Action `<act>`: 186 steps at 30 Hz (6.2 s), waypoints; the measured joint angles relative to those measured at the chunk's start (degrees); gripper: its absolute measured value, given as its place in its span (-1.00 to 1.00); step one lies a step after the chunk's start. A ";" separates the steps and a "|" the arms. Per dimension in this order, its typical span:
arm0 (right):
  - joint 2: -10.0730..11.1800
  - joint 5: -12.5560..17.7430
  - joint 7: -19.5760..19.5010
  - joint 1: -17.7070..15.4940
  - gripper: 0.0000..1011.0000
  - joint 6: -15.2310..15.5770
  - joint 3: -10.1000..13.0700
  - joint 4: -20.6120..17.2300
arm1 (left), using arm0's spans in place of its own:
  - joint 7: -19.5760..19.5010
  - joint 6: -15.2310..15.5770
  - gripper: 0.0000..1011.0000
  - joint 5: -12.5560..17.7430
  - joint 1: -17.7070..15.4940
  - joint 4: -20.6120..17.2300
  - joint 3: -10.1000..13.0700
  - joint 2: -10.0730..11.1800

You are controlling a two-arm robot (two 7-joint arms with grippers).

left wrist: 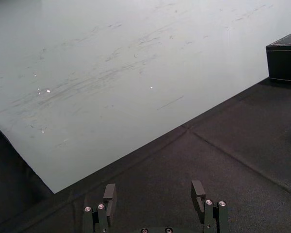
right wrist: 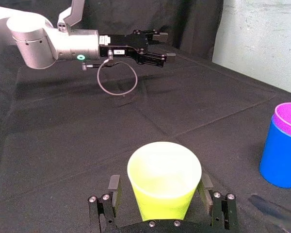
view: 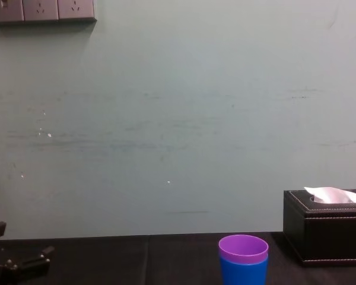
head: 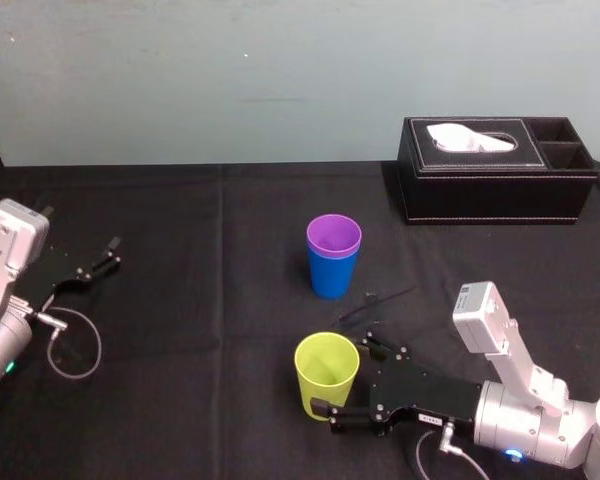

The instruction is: Stack the three plastic cups sequentially using one hand.

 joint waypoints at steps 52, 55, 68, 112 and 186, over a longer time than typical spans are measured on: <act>1.25 0.33 -4.25 -1.52 0.44 3.17 2.41 -4.89 | 0.00 0.00 1.00 0.00 0.00 0.00 0.00 0.00; 1.65 0.66 -5.97 -1.57 0.44 5.87 3.39 -6.84 | 0.00 0.00 1.00 0.00 0.00 0.00 0.00 0.00; 1.56 2.61 -10.15 0.86 0.44 10.31 7.69 -11.10 | 0.00 0.00 1.00 0.00 0.00 0.00 0.00 0.00; -6.89 -2.49 -13.34 12.07 0.44 12.05 5.78 -0.78 | 0.00 0.00 1.00 0.00 0.00 0.00 0.00 0.00; -10.48 -4.00 -10.79 15.24 0.45 10.90 4.17 8.16 | 0.00 0.00 1.00 0.00 0.00 0.00 0.00 0.00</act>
